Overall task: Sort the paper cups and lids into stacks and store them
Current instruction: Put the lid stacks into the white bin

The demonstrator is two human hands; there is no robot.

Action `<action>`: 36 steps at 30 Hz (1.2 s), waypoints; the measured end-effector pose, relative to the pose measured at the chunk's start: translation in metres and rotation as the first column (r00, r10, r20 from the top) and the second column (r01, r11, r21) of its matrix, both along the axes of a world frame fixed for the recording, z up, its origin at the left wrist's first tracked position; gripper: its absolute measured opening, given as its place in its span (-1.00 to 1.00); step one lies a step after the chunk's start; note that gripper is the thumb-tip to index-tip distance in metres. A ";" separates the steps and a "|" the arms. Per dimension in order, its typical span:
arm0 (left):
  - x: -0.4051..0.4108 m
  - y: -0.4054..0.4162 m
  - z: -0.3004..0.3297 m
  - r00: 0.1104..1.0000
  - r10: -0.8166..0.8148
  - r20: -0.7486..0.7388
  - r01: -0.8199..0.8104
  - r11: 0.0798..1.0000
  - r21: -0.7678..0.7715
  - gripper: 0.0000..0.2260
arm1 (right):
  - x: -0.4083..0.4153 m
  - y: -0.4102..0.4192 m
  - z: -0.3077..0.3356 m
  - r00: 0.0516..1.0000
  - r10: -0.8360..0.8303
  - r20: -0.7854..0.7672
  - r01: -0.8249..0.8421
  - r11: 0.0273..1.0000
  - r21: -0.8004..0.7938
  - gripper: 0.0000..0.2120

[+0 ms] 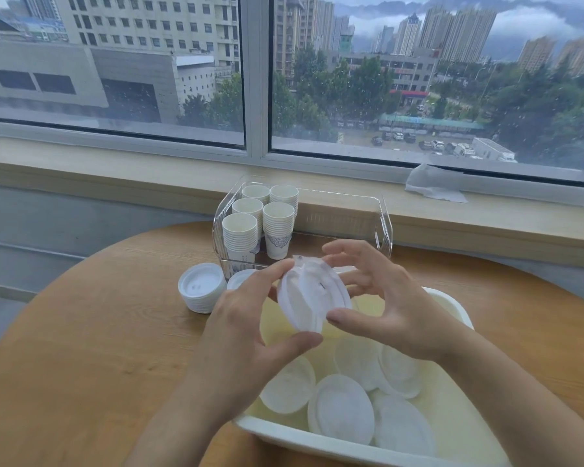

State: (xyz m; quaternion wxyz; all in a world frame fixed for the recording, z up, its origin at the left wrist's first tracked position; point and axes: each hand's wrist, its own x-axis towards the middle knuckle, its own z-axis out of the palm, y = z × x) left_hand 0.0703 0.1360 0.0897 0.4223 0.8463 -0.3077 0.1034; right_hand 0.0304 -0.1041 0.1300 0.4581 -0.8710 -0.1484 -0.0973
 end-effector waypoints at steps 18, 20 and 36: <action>-0.008 0.000 0.005 0.990 -0.062 0.124 0.063 0.998 -0.003 -0.35 | -0.003 0.009 -0.005 0.998 0.067 0.013 -0.062 0.970 -0.236 -0.34; -0.009 0.000 0.006 0.988 -0.070 0.139 0.072 0.997 -0.011 -0.35 | -0.003 0.010 -0.004 0.997 0.071 0.019 -0.066 0.975 -0.214 -0.35; -0.007 0.001 -0.001 0.985 0.011 0.171 -0.014 1.000 0.016 -0.33 | 0.006 -0.005 -0.023 0.935 -0.100 -0.340 -0.137 0.783 -0.607 -0.82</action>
